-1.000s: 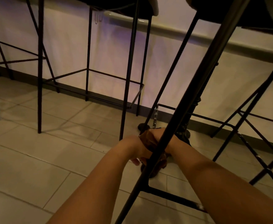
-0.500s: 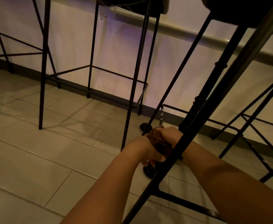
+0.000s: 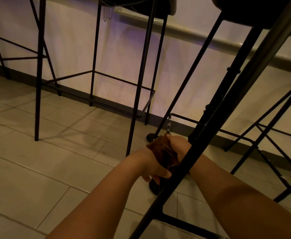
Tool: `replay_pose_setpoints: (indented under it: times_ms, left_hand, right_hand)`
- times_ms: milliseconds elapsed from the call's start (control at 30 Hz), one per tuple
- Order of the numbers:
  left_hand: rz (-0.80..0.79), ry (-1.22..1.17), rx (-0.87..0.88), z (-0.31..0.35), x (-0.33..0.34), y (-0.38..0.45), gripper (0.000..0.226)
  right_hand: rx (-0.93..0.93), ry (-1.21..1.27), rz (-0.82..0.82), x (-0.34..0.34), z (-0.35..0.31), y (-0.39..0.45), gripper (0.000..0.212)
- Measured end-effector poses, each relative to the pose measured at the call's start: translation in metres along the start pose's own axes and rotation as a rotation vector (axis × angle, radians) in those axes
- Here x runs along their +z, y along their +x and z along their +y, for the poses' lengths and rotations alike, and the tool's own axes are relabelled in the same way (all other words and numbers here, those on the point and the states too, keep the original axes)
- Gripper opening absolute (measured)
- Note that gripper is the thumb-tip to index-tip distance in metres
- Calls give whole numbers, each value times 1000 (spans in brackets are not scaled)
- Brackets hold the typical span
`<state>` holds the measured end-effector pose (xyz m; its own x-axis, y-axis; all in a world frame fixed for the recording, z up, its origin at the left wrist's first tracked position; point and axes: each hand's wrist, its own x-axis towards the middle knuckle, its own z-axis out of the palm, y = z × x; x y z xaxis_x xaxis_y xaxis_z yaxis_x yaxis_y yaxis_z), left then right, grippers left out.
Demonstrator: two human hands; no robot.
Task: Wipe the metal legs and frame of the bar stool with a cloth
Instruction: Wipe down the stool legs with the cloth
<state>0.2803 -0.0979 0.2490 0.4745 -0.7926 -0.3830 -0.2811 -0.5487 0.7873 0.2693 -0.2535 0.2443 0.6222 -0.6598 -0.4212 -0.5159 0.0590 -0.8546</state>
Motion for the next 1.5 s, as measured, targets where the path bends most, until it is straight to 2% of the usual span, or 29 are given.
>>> replay_pose_setpoints:
  times_ms: [33,100,133,200,300,400,567,667,733,867,1033,1100,1233,1333,1500]
  left_hand:
    - [47,-3,1,0,-1,2,15]
    - [257,-4,3,-2,-2,13,16]
    - [362,-8,-7,-2,-3,18,22]
    - [467,-6,-36,2,-2,29,34]
    - [405,-48,-36,7,-3,39,33]
    - [310,-128,-15,8,-4,46,31]
    - [259,-253,-60,7,-6,48,32]
    - [213,-453,-90,0,-4,47,46]
    - [218,-597,-96,-4,-4,46,45]
    - [276,-747,-22,-4,-7,48,16]
    - [376,-791,11,7,-7,46,34]
    - [365,-853,-10,9,-9,45,28]
    - [333,-768,-11,6,-10,48,8]
    - [263,-641,-82,12,-8,49,36]
    - [235,-486,-133,24,-9,58,42]
  right_hand:
    - [17,-45,-1,-1,-2,1,18]
    - [-33,-126,-2,-1,-5,7,24]
    - [-63,-158,5,-1,-6,9,26]
    - [-124,-187,43,0,-6,10,27]
    - [-111,-98,60,-3,-6,14,28]
    - [-108,-124,68,-4,-7,18,22]
    - [3,-77,25,-4,-6,17,21]
    - [65,31,-2,-13,-2,13,21]
    - [52,102,-47,-20,-1,11,19]
    - [-17,110,-77,-26,4,9,16]
    - [-121,79,-107,-28,15,13,17]
    - [-166,46,-106,-29,19,14,20]
    - [-196,41,-41,-31,23,14,17]
    - [-155,22,-62,-35,24,12,22]
    - [-145,32,-70,-43,26,11,19]
